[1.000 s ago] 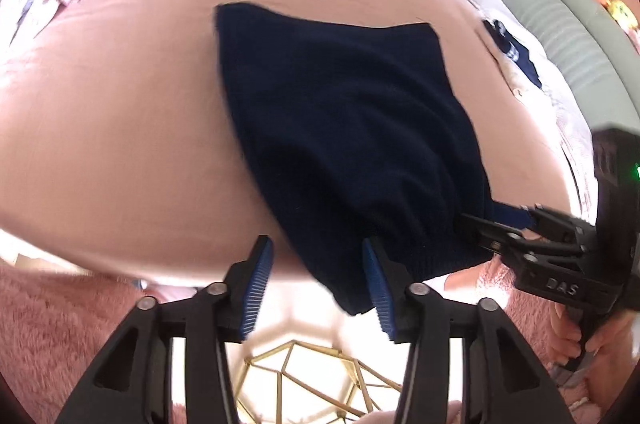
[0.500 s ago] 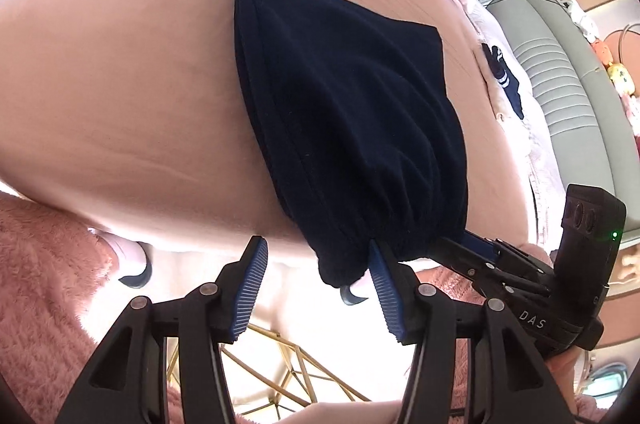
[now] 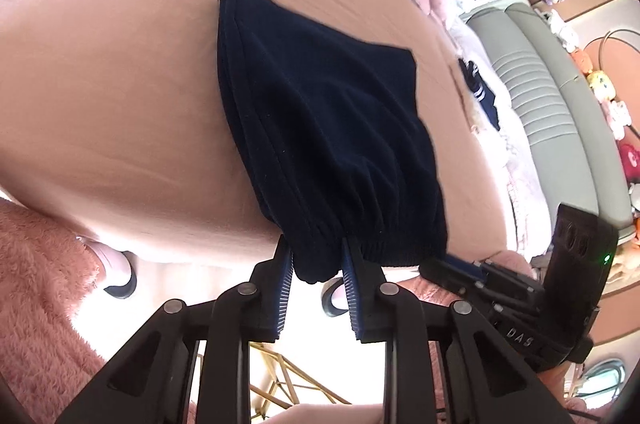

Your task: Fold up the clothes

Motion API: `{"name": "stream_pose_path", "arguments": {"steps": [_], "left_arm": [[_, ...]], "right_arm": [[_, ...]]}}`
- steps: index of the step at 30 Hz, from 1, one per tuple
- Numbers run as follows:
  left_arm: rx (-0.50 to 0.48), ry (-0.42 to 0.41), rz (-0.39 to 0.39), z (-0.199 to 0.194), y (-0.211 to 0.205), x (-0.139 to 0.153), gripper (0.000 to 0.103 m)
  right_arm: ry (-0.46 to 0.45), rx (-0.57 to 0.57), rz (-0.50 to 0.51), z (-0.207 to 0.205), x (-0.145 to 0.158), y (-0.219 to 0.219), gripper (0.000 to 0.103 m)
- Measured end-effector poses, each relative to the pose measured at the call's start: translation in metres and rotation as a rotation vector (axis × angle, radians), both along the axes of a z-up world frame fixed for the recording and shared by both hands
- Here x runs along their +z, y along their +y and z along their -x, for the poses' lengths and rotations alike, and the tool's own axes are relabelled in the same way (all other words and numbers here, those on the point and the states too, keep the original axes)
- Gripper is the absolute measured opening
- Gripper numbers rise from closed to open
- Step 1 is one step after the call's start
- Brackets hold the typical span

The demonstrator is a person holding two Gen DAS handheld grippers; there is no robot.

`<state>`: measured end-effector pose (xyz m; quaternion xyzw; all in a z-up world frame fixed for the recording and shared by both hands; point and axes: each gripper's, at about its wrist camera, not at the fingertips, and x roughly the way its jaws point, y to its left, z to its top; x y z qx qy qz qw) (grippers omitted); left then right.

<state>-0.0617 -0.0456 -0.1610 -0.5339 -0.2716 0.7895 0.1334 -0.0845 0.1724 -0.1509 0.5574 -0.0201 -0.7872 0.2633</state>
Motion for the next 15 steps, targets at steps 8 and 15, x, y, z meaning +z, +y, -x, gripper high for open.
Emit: {"name": "stream_pose_path", "arguments": {"steps": [8,15], "left_arm": [[0.022,0.029,-0.046,0.007,-0.003,0.0,0.018],[0.026,0.054,-0.093,0.004,-0.016,0.014,0.018]], "right_arm": [[-0.032,-0.011,0.03,-0.001,-0.005,0.005,0.015],[0.006,-0.015,0.089,0.008,0.012,0.008,0.015]]}}
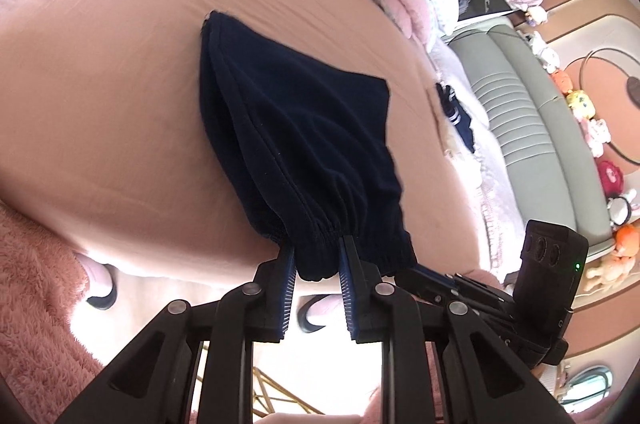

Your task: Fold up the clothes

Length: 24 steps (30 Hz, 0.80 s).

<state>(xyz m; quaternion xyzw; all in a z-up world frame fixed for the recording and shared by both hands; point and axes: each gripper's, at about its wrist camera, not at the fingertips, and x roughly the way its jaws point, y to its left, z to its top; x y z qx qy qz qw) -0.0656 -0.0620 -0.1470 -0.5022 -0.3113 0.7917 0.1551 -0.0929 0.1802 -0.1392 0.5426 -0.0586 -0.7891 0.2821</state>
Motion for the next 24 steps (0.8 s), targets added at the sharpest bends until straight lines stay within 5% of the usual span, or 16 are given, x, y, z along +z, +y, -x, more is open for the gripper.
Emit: {"name": "stream_pose_path", "arguments": {"steps": [9,14,24], "left_arm": [[0.039,-0.071,-0.083,0.01,-0.009,-0.011,0.018],[0.067,-0.164,-0.079,0.006,-0.017,-0.029,0.025],[0.064,-0.174,-0.094,0.003,-0.016,-0.037,0.025]], "right_arm": [[0.004,-0.025,0.012,0.022,0.019,0.0,0.015],[-0.085,-0.048,0.022,0.01,0.007,0.006,0.032],[-0.117,-0.117,0.164,0.012,0.014,0.022,0.04]]}}
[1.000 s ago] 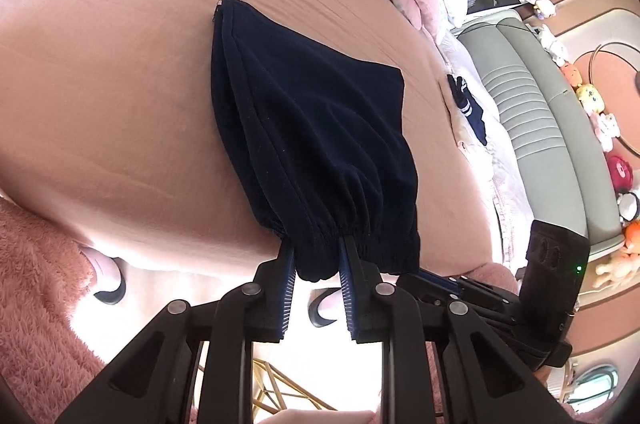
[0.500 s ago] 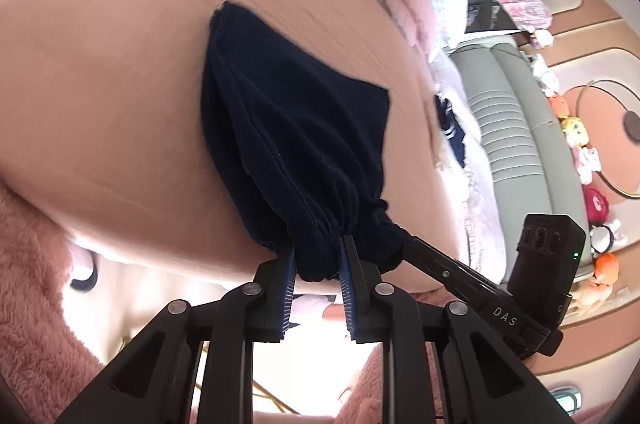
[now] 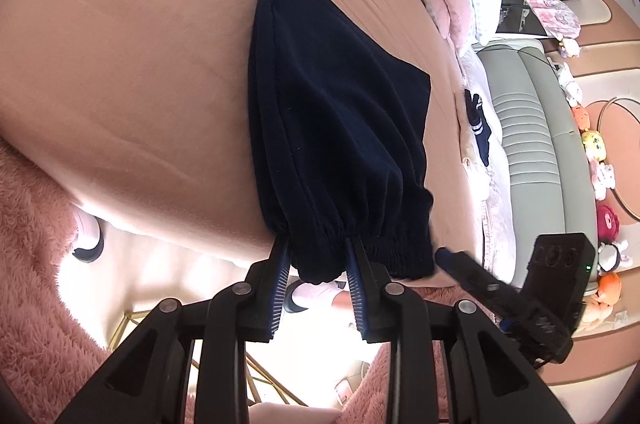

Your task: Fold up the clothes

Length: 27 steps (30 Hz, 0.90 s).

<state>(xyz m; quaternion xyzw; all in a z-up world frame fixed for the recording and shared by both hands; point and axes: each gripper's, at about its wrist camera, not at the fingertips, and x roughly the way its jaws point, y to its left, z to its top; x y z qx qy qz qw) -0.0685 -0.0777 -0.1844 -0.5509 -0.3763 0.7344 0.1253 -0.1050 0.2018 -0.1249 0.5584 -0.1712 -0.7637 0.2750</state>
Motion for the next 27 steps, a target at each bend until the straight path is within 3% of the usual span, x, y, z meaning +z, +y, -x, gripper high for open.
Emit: {"name": "stream_pose_path", "arguments": {"steps": [4,9,11,13,16,22,27], "left_arm": [[-0.003,0.004,0.007,-0.001,0.0,0.0,0.025],[-0.007,-0.015,0.008,-0.001,0.001,-0.003,0.027],[-0.008,-0.035,0.011,-0.002,0.002,-0.006,0.03],[-0.032,-0.013,0.008,-0.003,0.005,-0.003,0.03],[-0.069,0.036,0.01,-0.004,0.009,0.006,0.024],[-0.041,0.101,-0.052,-0.006,-0.002,0.019,0.021],[-0.005,0.081,-0.146,-0.004,-0.011,0.021,0.021]], "right_arm": [[0.015,-0.029,0.002,0.001,0.006,0.006,0.049],[-0.071,-0.04,-0.137,0.006,-0.03,-0.005,0.048],[-0.064,-0.041,-0.142,0.003,-0.033,-0.006,0.042],[-0.059,-0.016,-0.105,0.0,-0.03,-0.007,0.026],[-0.021,0.011,-0.107,-0.001,-0.02,-0.01,0.02],[-0.014,0.005,0.011,0.005,-0.002,0.0,0.019],[-0.022,-0.026,0.075,0.015,0.013,0.001,0.019]]}}
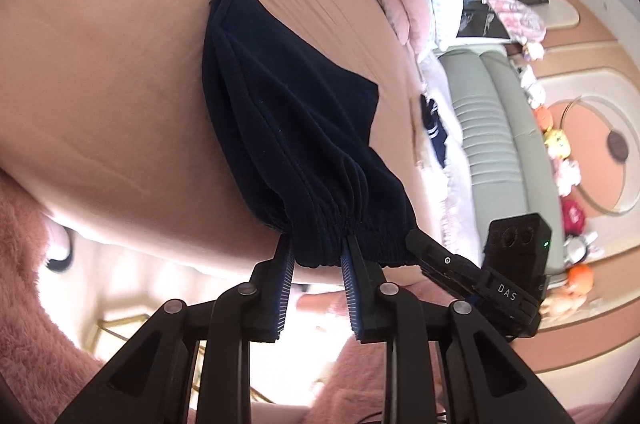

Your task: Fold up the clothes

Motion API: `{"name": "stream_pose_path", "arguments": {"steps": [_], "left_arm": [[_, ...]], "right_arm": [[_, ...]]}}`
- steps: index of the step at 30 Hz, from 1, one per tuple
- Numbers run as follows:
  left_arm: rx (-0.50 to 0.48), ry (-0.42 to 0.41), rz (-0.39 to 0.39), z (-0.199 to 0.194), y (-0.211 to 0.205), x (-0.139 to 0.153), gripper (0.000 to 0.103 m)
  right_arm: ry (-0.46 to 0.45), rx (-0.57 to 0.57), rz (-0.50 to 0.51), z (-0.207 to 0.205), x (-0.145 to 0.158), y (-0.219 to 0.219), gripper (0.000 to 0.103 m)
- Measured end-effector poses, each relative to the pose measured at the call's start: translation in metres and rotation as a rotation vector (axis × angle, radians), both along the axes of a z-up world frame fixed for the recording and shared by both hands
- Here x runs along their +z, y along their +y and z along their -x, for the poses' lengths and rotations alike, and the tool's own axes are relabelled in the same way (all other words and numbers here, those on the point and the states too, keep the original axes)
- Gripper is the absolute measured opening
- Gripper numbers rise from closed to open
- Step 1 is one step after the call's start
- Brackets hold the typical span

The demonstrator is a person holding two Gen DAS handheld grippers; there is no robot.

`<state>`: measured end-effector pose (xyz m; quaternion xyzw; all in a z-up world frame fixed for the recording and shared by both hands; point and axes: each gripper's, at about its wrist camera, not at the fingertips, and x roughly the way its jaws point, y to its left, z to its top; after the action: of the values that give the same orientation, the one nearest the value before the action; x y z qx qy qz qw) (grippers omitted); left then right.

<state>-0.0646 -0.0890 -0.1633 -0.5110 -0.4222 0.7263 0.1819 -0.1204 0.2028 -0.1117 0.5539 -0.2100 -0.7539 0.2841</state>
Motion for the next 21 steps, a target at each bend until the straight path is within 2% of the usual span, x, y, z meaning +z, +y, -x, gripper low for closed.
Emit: {"name": "stream_pose_path", "arguments": {"steps": [4,6,10,12,16,19,21], "left_arm": [[0.034,-0.043,-0.126,0.007,-0.011,0.0,0.021],[0.063,-0.062,-0.226,0.015,-0.014,-0.001,0.021],[0.134,-0.094,-0.328,0.036,-0.023,-0.001,0.021],[0.142,-0.089,-0.313,0.051,-0.028,0.002,0.021],[0.107,-0.035,-0.192,0.087,-0.034,0.007,0.022],[0.07,-0.027,-0.107,0.107,-0.041,0.003,0.022],[0.043,0.007,-0.034,0.112,-0.046,0.009,0.031]], "right_arm": [[-0.012,-0.029,0.057,0.008,0.011,0.002,0.019],[-0.02,-0.046,0.077,0.015,0.014,0.001,0.019],[-0.046,-0.073,0.122,0.035,0.015,0.004,0.019],[-0.056,-0.085,0.138,0.047,0.016,0.004,0.021],[-0.04,-0.097,0.133,0.078,0.019,-0.004,0.022],[-0.013,-0.102,0.075,0.102,0.011,-0.015,0.022],[-0.027,-0.113,0.021,0.114,0.0,-0.02,0.022]]}}
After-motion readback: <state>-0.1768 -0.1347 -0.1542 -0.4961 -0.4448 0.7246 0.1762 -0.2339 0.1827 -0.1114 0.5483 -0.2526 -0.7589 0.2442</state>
